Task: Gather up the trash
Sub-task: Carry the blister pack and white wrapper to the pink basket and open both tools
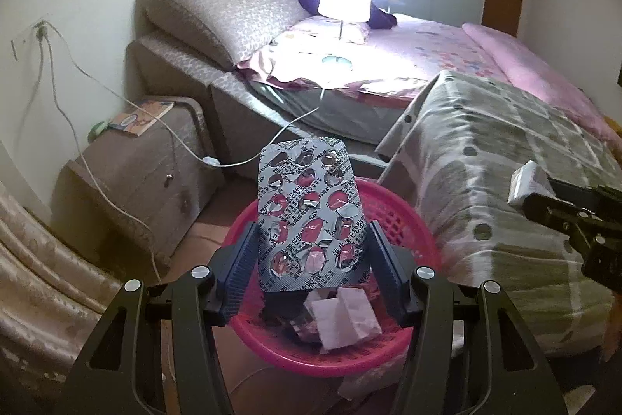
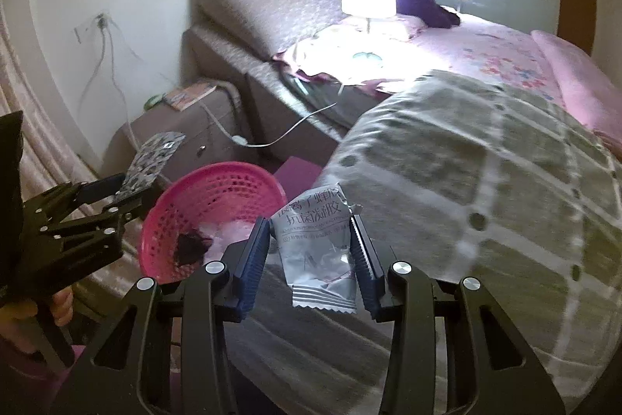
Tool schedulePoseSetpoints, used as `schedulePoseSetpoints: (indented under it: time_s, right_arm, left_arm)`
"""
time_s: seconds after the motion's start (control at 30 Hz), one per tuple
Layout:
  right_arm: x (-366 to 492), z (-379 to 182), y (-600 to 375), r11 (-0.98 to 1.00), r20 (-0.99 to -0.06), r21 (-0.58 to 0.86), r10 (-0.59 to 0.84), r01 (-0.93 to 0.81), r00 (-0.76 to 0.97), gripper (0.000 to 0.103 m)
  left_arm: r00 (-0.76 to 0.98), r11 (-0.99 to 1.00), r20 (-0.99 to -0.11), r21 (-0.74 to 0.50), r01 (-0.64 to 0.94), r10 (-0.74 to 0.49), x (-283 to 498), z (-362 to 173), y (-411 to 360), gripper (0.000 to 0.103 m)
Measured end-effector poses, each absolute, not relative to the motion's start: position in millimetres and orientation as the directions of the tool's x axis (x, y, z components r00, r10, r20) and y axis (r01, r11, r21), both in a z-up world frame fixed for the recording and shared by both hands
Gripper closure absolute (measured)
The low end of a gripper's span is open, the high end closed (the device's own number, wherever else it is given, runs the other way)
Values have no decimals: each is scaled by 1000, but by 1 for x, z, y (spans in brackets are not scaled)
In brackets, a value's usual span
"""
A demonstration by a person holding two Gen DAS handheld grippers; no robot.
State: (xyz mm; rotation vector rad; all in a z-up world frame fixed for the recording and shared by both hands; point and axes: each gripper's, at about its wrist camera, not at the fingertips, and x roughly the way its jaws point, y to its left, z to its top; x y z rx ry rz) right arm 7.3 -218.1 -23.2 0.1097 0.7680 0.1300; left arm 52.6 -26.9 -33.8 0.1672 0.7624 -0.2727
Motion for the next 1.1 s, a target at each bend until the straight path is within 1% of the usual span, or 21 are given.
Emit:
schedulePoseSetpoints:
  time_s: [0.47,0.73,0.8,0.83,0.87,0.93,1.0,1.07,1.1]
  right_arm:
    - [50,-37,-177,968,-724,178,250,-175,643,62]
    - [66,-47,-166,961,-746,199,276,-193,606,61]
    - [68,-47,-165,959,-746,210,283,-191,602,58]
    - [68,-46,-166,958,-742,216,286,-188,606,52]
    - [68,-46,-166,958,-739,217,287,-188,609,49]
    - [68,-45,-166,957,-737,221,291,-190,610,46]
    - [67,-44,-167,956,-733,228,294,-186,614,44]
    - [66,-43,-169,956,-729,233,294,-179,619,41]
    - [66,-43,-171,956,-727,236,293,-175,621,41]
  left_arm:
    - [670,963,-728,53,263,-143,70,-50,-17,49]
    - [646,966,-751,45,254,-135,75,-57,-15,48]
    - [636,966,-760,41,254,-135,76,-59,-15,48]
    - [632,966,-763,40,254,-135,77,-60,-15,48]
    - [628,966,-766,39,255,-135,77,-61,-15,48]
    - [624,966,-770,37,257,-136,77,-62,-14,47]
    - [625,966,-769,38,256,-136,76,-61,-13,41]
    - [627,967,-767,36,253,-135,77,-61,-13,39]
    - [628,967,-767,35,252,-136,77,-61,-13,35]
